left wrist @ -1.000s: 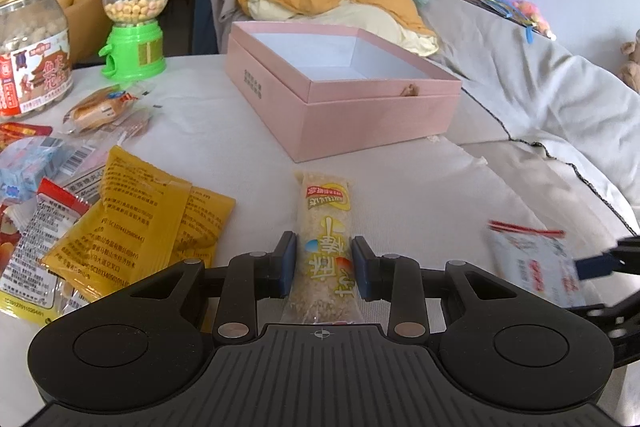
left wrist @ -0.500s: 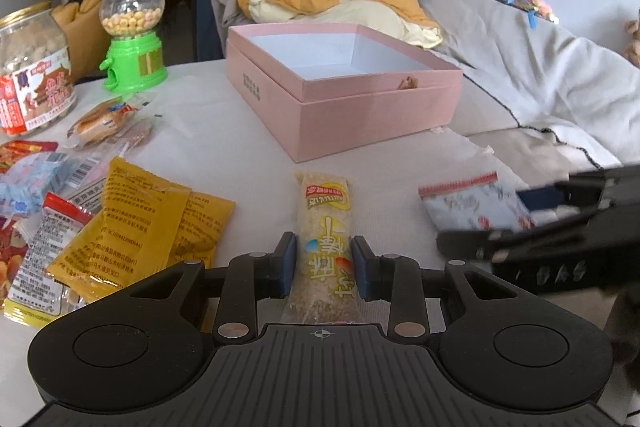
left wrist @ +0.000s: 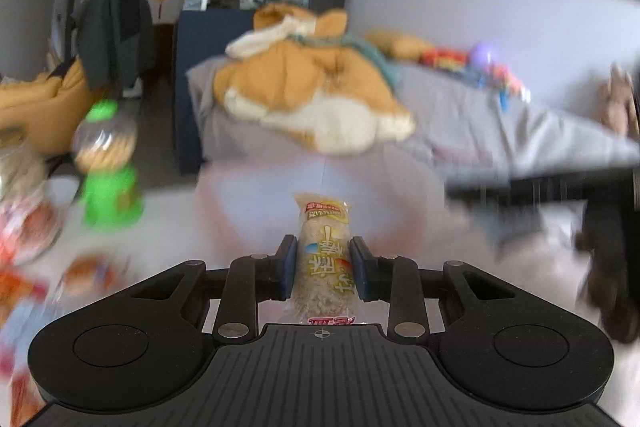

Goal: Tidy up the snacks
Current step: 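Drop the white bag into the pink box with the right tool while the left drops the stick, then grasp the yellow snack bag with the right tool while the left tool grasps a white-red snack pack, then lift the yellow bag with the right tool while the left tool lifts the white-red pack, then release the yellow bag into the pink box with the right tool while the left releases its pack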

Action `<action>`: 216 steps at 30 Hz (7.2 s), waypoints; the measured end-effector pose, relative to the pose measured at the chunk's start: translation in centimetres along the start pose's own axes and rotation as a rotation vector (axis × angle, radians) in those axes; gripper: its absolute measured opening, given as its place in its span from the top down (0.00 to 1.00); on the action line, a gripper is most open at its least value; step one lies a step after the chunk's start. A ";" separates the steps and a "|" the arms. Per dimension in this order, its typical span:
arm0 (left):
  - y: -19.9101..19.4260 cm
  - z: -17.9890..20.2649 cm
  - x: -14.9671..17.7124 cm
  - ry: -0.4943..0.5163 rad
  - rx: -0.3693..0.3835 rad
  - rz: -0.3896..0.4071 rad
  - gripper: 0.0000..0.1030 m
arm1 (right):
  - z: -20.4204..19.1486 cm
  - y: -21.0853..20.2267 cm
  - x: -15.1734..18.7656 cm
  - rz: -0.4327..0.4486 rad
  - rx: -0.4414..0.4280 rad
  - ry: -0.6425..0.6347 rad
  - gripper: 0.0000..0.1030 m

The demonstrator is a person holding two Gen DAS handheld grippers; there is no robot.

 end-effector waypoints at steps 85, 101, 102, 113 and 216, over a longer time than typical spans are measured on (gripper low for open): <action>0.0 -5.6 9.6 0.086 -0.204 -0.340 0.32 | -6.7 9.5 7.4 -0.239 -0.086 -0.114 0.07; -0.9 -8.0 10.0 0.021 -0.236 -0.356 0.36 | -6.9 9.6 7.6 -0.233 -0.080 -0.119 0.04; -0.8 -8.0 10.1 0.013 -0.223 -0.357 0.36 | -7.0 9.6 7.6 -0.234 -0.080 -0.120 0.04; 0.0 -6.0 9.3 -0.030 -0.079 -0.326 0.37 | -7.4 9.9 7.6 -0.245 -0.078 -0.143 0.00; 8.3 -9.3 -6.3 -0.298 0.067 0.008 0.44 | -1.4 5.5 -0.3 -0.162 -0.166 -0.006 0.62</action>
Point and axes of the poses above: each gripper's, at about its wrist camera, not at the fingertips, and y roughly the way its jaws point, z to its right, x to its underside, the point moved 5 cm from there along y, roughly the way its jaws point, and after that the axes turned 15 degrees about -z, right-handed, at the moved point
